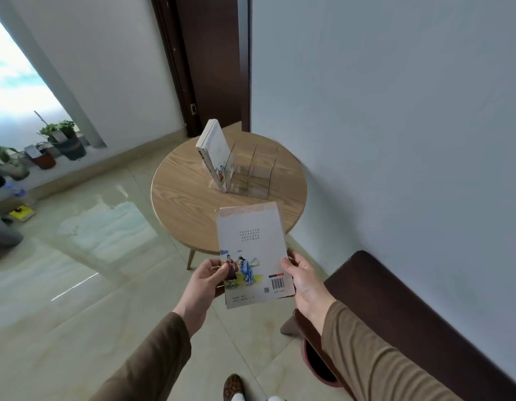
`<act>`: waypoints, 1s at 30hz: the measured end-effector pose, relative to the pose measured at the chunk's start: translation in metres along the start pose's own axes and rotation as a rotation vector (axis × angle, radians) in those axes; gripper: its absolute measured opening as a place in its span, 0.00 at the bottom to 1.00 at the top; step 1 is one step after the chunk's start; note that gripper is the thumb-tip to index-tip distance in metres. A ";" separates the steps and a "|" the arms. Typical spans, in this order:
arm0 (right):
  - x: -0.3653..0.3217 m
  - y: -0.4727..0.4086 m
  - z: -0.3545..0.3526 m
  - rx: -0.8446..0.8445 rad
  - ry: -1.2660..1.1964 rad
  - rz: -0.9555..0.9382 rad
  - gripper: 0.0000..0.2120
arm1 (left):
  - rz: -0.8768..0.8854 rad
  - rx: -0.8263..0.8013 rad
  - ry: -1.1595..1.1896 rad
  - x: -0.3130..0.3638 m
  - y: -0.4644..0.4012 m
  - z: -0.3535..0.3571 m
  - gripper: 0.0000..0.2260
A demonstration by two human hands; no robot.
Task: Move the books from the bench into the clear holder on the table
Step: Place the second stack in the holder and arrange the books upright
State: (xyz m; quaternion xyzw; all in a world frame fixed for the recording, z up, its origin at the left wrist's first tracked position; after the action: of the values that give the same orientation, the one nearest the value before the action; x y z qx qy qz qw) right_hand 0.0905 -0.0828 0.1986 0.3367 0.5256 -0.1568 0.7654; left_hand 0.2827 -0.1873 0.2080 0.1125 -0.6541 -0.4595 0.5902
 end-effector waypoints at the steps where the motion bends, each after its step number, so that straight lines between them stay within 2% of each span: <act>1: -0.005 -0.008 0.003 0.001 0.018 -0.014 0.13 | 0.006 -0.008 -0.006 0.008 -0.005 -0.001 0.09; 4: -0.028 -0.031 0.007 -0.007 0.081 -0.069 0.16 | 0.034 -0.033 -0.022 0.031 -0.020 0.002 0.09; 10: -0.089 -0.097 0.018 -0.057 0.183 -0.189 0.13 | 0.104 -0.076 -0.025 0.094 -0.064 0.017 0.06; 14: -0.121 -0.148 0.027 -0.119 0.256 -0.246 0.12 | 0.169 -0.044 -0.044 0.131 -0.090 0.026 0.03; 21: -0.167 -0.232 0.059 -0.232 0.392 -0.344 0.12 | 0.275 0.007 0.011 0.183 -0.125 0.035 0.14; 26: -0.188 -0.276 0.088 -0.291 0.441 -0.431 0.11 | 0.401 0.144 0.072 0.202 -0.143 0.044 0.15; 30: -0.194 -0.308 0.107 -0.380 0.534 -0.485 0.15 | 0.459 0.274 0.082 0.206 -0.161 0.051 0.16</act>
State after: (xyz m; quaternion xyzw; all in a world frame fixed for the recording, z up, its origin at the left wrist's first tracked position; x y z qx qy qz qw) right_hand -0.0952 -0.4003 0.2908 0.0843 0.7896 -0.1401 0.5915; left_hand 0.1168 -0.3945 0.2336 0.0584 -0.6941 -0.2160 0.6842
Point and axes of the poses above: each hand's wrist, its own y-axis away from the middle knuckle, its own z-axis out of the palm, x = y × z, the point moved 2 cm from there along -y, towards the middle knuckle, and after that the axes turned 15 degrees about -z, right-handed, at the moved point
